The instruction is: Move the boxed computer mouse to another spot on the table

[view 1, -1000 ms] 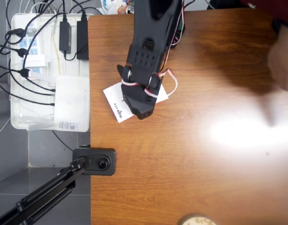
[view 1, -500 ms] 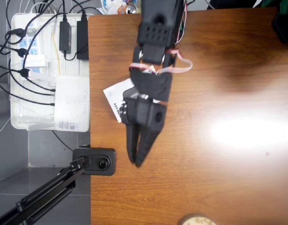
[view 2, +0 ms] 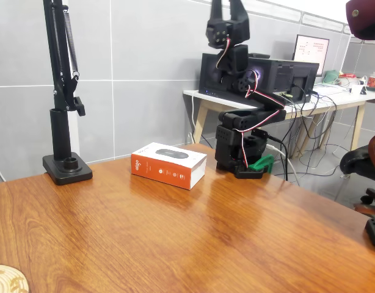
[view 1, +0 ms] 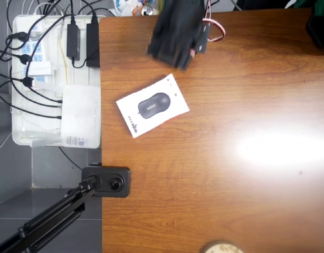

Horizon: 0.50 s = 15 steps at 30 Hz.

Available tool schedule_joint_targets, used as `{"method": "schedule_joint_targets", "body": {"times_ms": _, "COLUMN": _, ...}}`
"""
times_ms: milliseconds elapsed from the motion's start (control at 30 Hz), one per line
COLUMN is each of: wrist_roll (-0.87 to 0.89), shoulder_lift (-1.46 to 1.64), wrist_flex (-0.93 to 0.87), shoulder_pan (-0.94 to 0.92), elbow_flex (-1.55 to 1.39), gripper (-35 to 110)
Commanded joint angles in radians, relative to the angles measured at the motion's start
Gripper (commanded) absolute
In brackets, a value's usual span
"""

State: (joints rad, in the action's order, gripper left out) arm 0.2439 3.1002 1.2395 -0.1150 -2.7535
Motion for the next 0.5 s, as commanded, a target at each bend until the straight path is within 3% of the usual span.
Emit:
{"method": "schedule_joint_targets", "body": {"times_ms": 0, "wrist_roll": -0.046, "shoulder_lift": 0.009, "wrist_flex": 0.216, "shoulder_pan": 0.015, "elbow_flex": -0.025, "gripper": 0}}
{"method": "schedule_joint_targets", "body": {"times_ms": 233, "wrist_roll": -0.052, "shoulder_lift": 0.009, "wrist_flex": 0.528, "shoulder_pan": 0.11, "elbow_flex": -0.048, "gripper": 0}}
{"method": "schedule_joint_targets", "body": {"times_ms": 333, "wrist_roll": -0.048, "shoulder_lift": 0.009, "wrist_flex": 0.529, "shoulder_pan": 0.114, "elbow_flex": -0.048, "gripper": 0}}
{"method": "schedule_joint_targets", "body": {"times_ms": 467, "wrist_roll": 0.089, "shoulder_lift": 0.009, "wrist_flex": 0.528, "shoulder_pan": 0.112, "elbow_flex": -0.048, "gripper": 0}}
